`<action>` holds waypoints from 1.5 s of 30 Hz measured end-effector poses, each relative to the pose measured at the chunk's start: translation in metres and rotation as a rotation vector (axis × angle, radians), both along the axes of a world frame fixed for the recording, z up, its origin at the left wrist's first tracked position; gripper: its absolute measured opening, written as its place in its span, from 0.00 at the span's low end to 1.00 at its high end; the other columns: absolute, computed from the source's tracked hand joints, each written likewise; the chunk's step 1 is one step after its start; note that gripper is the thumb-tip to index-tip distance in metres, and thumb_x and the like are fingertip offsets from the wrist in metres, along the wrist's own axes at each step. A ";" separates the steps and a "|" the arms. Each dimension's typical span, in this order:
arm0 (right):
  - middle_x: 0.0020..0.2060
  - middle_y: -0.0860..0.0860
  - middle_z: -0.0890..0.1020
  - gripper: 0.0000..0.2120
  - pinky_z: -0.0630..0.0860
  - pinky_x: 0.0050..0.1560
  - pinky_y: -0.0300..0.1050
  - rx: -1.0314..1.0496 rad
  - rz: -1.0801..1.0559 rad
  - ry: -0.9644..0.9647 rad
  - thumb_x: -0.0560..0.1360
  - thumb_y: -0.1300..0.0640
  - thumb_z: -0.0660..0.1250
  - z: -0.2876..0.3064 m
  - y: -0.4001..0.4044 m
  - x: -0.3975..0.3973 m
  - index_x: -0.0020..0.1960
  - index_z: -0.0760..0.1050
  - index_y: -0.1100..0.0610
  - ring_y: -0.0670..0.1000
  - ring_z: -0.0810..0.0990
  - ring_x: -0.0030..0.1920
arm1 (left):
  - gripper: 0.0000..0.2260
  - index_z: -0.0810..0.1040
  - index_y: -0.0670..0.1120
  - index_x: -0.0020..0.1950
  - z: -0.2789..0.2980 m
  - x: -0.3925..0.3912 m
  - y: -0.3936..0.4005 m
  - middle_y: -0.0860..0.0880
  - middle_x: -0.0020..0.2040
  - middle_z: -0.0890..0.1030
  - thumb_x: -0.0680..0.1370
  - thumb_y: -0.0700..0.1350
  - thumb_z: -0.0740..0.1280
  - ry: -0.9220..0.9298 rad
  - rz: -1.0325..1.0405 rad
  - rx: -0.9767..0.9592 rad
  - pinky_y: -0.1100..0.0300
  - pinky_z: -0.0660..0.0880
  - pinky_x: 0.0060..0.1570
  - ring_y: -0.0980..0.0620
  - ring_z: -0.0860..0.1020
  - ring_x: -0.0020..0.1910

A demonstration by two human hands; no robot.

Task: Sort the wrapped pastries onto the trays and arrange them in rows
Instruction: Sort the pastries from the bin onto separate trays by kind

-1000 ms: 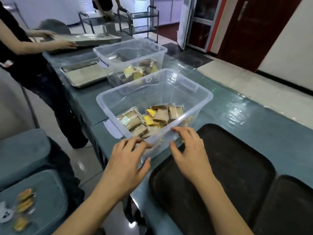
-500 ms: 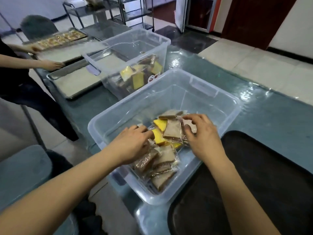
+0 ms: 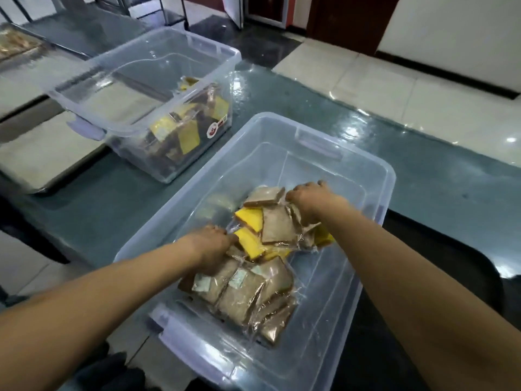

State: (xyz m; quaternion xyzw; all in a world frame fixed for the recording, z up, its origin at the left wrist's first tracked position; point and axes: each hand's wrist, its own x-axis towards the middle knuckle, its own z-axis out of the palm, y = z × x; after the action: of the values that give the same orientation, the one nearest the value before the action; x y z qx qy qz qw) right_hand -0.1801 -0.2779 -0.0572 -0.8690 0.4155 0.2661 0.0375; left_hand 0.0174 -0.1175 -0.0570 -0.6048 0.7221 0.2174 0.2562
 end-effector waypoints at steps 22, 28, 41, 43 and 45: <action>0.47 0.53 0.80 0.13 0.71 0.46 0.45 0.235 -0.309 -0.305 0.72 0.47 0.75 -0.021 0.006 0.044 0.47 0.74 0.53 0.55 0.76 0.46 | 0.27 0.71 0.53 0.65 0.018 0.028 -0.015 0.53 0.50 0.76 0.70 0.38 0.75 0.199 0.133 0.185 0.64 0.70 0.31 0.52 0.76 0.44; 0.48 0.51 0.78 0.17 0.69 0.51 0.48 0.192 -0.378 -0.477 0.70 0.41 0.76 -0.007 -0.014 0.049 0.40 0.74 0.51 0.54 0.75 0.52 | 0.29 0.70 0.57 0.69 0.035 0.028 -0.016 0.51 0.53 0.72 0.71 0.41 0.73 0.249 0.114 0.050 0.59 0.69 0.48 0.49 0.70 0.57; 0.70 0.54 0.75 0.47 0.63 0.68 0.55 0.251 -0.507 -0.326 0.62 0.37 0.81 -0.049 -0.032 0.066 0.75 0.64 0.47 0.61 0.70 0.70 | 0.46 0.52 0.60 0.80 0.041 0.045 0.009 0.48 0.64 0.74 0.71 0.42 0.77 0.192 0.171 0.010 0.55 0.74 0.53 0.49 0.74 0.56; 0.65 0.54 0.78 0.38 0.62 0.66 0.55 0.199 -0.501 -0.347 0.64 0.39 0.80 -0.043 -0.028 0.069 0.67 0.69 0.51 0.60 0.73 0.67 | 0.42 0.58 0.56 0.79 0.039 0.045 0.008 0.48 0.63 0.77 0.71 0.43 0.77 0.203 0.169 -0.009 0.56 0.74 0.54 0.48 0.76 0.57; 0.57 0.52 0.79 0.30 0.64 0.66 0.55 0.191 -0.537 -0.400 0.65 0.41 0.81 -0.029 -0.027 0.068 0.58 0.72 0.52 0.58 0.75 0.62 | 0.34 0.68 0.54 0.73 0.038 0.046 0.007 0.49 0.62 0.78 0.70 0.45 0.78 0.231 0.172 -0.027 0.55 0.76 0.56 0.48 0.77 0.59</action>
State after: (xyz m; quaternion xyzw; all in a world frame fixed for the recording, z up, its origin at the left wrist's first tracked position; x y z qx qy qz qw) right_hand -0.1116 -0.3047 -0.0859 -0.7563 0.5868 0.1088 0.2682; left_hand 0.0634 -0.1106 -0.0192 -0.6388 0.6950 0.2972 0.1436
